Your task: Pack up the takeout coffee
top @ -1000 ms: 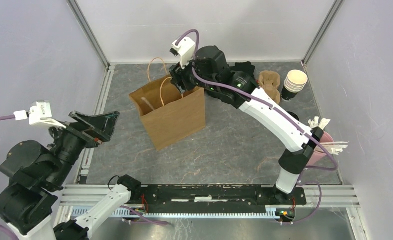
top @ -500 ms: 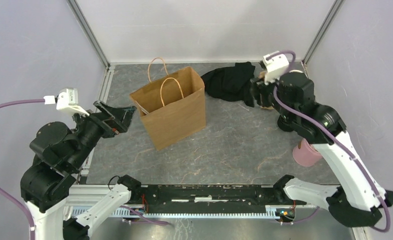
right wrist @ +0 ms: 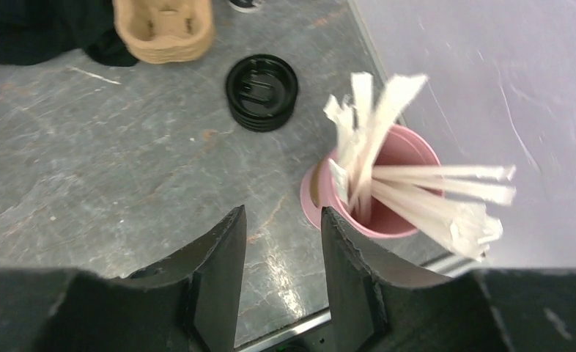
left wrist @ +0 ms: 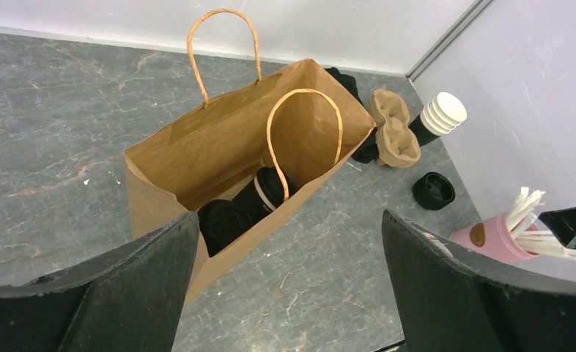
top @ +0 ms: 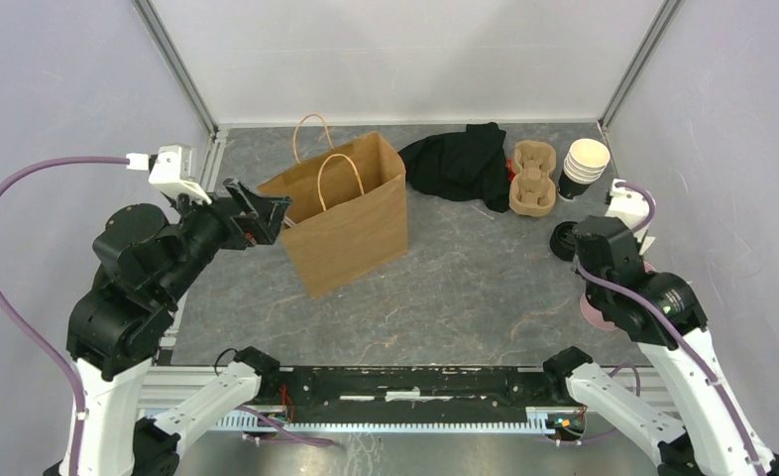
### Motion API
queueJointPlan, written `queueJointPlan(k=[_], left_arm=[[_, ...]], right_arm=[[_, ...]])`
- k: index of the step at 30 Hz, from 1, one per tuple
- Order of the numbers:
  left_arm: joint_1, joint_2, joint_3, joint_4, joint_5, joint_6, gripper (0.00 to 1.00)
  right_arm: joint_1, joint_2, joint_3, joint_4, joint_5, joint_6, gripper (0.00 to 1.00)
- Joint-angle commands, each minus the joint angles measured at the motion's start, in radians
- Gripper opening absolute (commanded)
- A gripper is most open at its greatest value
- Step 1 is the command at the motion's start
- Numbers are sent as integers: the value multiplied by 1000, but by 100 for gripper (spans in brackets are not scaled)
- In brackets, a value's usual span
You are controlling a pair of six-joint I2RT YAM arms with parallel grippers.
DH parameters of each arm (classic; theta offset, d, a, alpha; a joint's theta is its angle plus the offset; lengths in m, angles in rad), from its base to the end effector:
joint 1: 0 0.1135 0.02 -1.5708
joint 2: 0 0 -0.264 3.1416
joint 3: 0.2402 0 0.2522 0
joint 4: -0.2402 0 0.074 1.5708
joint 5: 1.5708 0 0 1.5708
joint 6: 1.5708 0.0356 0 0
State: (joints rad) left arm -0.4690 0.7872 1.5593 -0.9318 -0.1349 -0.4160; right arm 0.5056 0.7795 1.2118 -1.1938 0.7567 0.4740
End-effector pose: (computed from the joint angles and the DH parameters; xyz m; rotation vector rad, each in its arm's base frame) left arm 0.0692 -0.0297 0.4970 -0.0545 1.7580 -0.5333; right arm 0.1009 0.0279 0.3873 0.3215 2.0870 -0.3108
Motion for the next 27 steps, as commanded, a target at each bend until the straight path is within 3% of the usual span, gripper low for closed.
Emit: queueJointPlan(k=[1, 14, 27], left_arm=[[-5, 14, 39, 35, 29, 106, 100], [-6, 31, 165, -40, -7, 184, 100], [-6, 24, 185, -57, -19, 135, 100]], right_arm=[[-55, -19, -76, -59, 120, 150, 49], [-120, 87, -214, 54, 229, 43, 50], [-314, 47, -350, 298, 150, -212, 44]])
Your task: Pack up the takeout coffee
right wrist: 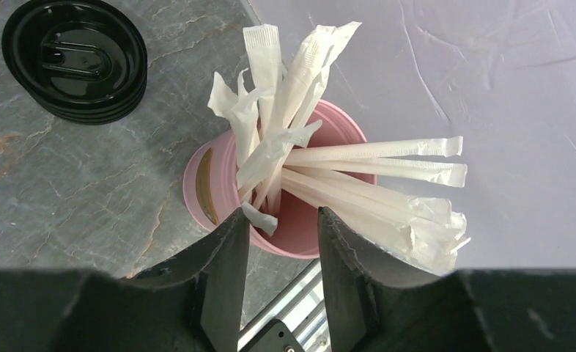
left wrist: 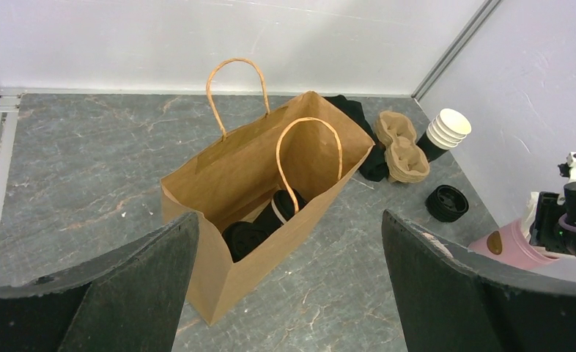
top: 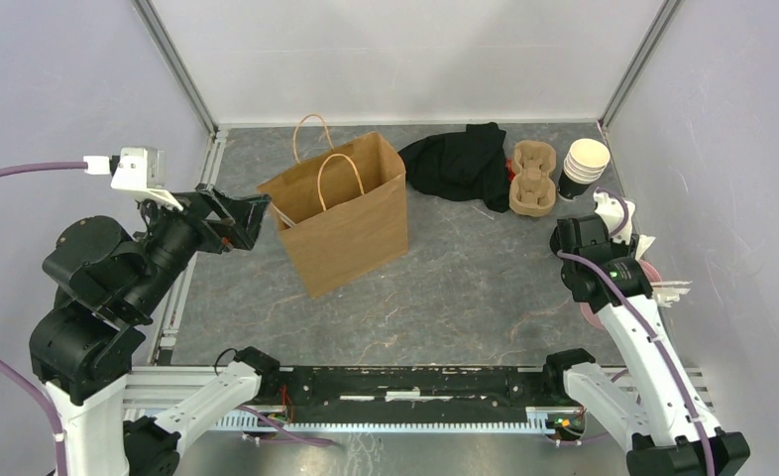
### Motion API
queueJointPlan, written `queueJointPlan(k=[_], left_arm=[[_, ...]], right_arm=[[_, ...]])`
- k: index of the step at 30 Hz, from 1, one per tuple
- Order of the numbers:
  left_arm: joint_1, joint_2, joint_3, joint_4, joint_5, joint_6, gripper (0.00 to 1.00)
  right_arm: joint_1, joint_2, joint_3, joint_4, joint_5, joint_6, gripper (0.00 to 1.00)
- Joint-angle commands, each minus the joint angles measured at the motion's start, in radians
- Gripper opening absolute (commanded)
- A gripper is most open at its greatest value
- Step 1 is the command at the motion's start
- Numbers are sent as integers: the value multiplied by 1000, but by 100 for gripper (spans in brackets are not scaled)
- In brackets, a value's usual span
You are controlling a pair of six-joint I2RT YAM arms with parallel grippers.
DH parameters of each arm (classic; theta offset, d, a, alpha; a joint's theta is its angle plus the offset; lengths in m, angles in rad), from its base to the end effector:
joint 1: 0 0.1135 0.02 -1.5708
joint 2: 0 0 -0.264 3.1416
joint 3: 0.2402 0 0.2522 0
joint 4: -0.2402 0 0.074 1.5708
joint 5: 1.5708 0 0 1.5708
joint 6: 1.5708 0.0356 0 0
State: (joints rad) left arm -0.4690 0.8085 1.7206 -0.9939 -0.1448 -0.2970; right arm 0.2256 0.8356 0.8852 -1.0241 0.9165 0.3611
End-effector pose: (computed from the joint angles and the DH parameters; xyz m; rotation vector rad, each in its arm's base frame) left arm 0.0461 -0.0176 0.5259 0.0322 1.6719 -0.4623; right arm 0.1411 0.0034 0.3022 0.4805 2.1672 -0.8413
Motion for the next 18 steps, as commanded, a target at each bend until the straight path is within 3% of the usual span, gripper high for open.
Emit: queueJointPlan(k=[1, 7, 10, 15, 18], left_arm=[[-5, 2, 23, 5, -10, 12, 100], [-5, 0, 28, 14, -12, -22, 100], [-5, 0, 20, 15, -8, -33, 100], [-5, -15, -11, 35, -12, -62, 100], [-6, -14, -16, 56, -13, -76, 100]], right_arm=[[-45, -8, -28, 147, -22, -115, 43], [-85, 12, -10, 176, -96, -133, 27], [-87, 5, 17, 155, -96, -131, 24], [-87, -5, 63, 87, -87, -111, 1], [-87, 10, 135, 12, -53, -79, 0]])
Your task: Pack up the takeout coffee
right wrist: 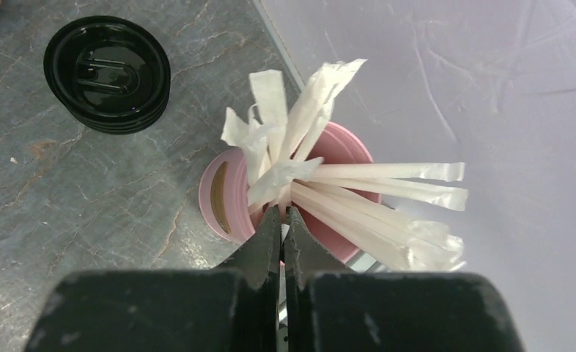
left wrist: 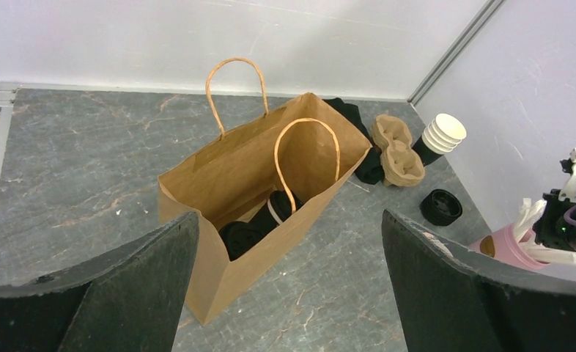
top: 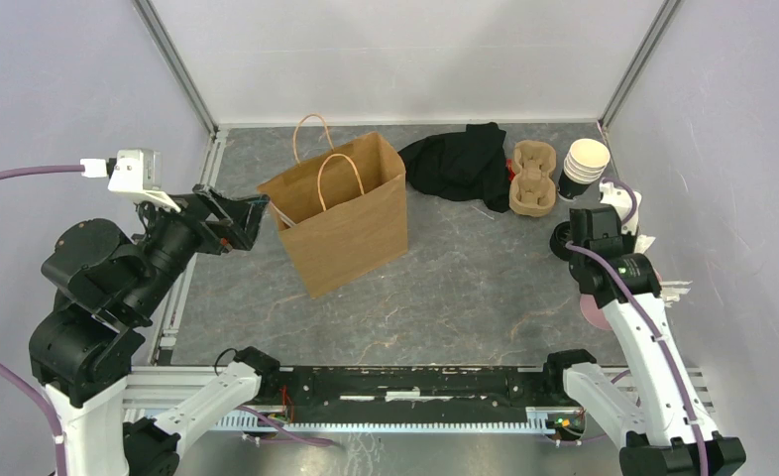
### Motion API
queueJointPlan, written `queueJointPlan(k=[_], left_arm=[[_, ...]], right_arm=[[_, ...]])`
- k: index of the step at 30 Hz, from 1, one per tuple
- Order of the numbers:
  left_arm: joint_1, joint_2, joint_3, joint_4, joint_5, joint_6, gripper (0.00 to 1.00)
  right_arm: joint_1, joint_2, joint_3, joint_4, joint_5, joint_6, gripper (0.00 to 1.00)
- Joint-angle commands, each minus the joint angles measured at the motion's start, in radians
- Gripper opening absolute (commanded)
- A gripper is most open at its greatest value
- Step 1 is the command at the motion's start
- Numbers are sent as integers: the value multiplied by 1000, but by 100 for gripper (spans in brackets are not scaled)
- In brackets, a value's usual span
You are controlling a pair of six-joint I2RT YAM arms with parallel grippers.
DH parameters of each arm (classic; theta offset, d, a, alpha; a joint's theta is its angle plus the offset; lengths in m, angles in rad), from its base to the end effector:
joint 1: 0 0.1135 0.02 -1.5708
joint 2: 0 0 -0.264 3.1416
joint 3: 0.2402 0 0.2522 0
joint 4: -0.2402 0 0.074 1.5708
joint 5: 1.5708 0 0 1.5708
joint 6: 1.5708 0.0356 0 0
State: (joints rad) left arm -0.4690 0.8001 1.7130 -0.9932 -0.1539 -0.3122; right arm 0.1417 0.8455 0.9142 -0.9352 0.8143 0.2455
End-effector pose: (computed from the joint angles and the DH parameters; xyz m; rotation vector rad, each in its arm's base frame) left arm 0.0446 -0.0165 0.5247 0.0123 1.6710 -0.4668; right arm 0.1510 -0.0046 0.3127 0.4620 2.1775 -0.7750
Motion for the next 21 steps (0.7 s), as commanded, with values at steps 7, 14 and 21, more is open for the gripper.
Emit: queueJointPlan(k=[7, 14, 21], left_arm=[[-5, -3, -30, 89, -22, -43, 100], [-6, -4, -15, 84, -30, -35, 100], [-5, -32, 51, 28, -81, -88, 99]], right_arm=[[-4, 19, 357, -192, 127, -6, 0], [-4, 35, 695, -111, -126, -209, 0], [-4, -134, 499, 675, -756, -303, 0]])
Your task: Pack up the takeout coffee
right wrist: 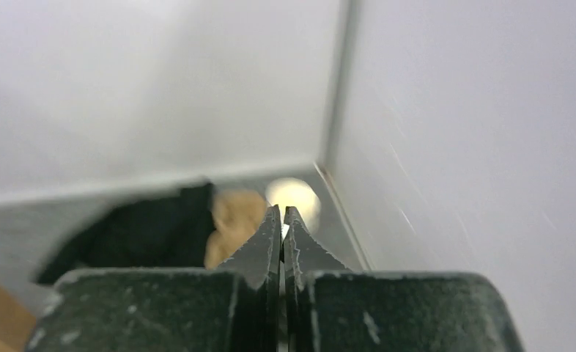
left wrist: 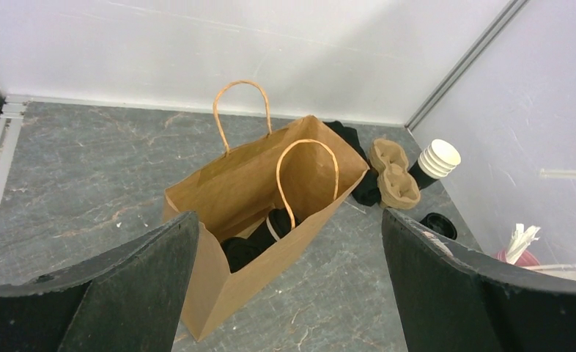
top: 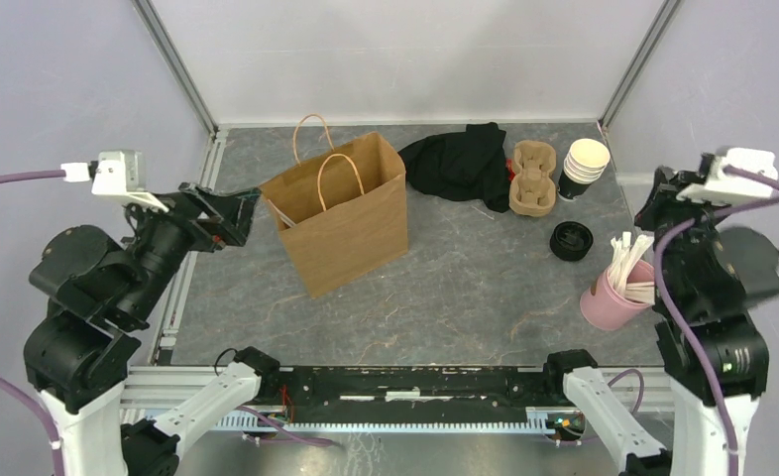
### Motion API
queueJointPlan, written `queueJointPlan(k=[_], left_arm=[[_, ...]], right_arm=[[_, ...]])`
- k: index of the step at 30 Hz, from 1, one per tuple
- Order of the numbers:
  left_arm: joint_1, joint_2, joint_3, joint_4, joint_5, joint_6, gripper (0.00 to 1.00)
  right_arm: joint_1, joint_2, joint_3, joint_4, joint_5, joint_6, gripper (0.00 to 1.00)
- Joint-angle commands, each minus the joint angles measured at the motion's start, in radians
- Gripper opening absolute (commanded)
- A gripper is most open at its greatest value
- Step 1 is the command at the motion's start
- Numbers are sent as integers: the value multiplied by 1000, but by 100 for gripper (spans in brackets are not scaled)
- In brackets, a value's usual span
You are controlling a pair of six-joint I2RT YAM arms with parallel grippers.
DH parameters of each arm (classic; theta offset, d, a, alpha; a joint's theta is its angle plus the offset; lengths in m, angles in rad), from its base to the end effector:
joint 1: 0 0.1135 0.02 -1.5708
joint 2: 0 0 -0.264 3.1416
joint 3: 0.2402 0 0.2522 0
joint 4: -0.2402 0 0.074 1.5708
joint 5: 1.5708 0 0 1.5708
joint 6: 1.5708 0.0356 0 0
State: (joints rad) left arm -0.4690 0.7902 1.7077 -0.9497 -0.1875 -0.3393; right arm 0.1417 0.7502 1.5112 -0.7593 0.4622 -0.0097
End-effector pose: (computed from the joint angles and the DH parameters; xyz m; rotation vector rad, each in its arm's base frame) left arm 0.0426 -0.0141 0.5285 -0.0421 1.6225 -0.4757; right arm 0.0703 -0.0060 0.5061 0.2444 1.5560 -0.2587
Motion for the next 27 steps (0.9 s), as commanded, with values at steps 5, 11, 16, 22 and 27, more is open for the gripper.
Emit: queueJointPlan(k=[5, 11, 16, 22, 27], left_arm=[[-6, -29, 85, -58, -38, -59, 99], [-5, -48, 104, -99, -50, -107, 99], [-5, -83, 75, -106, -38, -157, 99], [-5, -95, 81, -140, -52, -159, 99], [-5, -77, 95, -139, -38, -156, 99]], right_arm=[[-1, 222, -62, 844, -989, 423, 0], [280, 614, 319, 663, -1125, 484, 0], [397, 732, 426, 466, -1048, 432, 0], [452, 748, 397, 317, -970, 306, 0], [525, 791, 416, 254, -893, 217, 0]])
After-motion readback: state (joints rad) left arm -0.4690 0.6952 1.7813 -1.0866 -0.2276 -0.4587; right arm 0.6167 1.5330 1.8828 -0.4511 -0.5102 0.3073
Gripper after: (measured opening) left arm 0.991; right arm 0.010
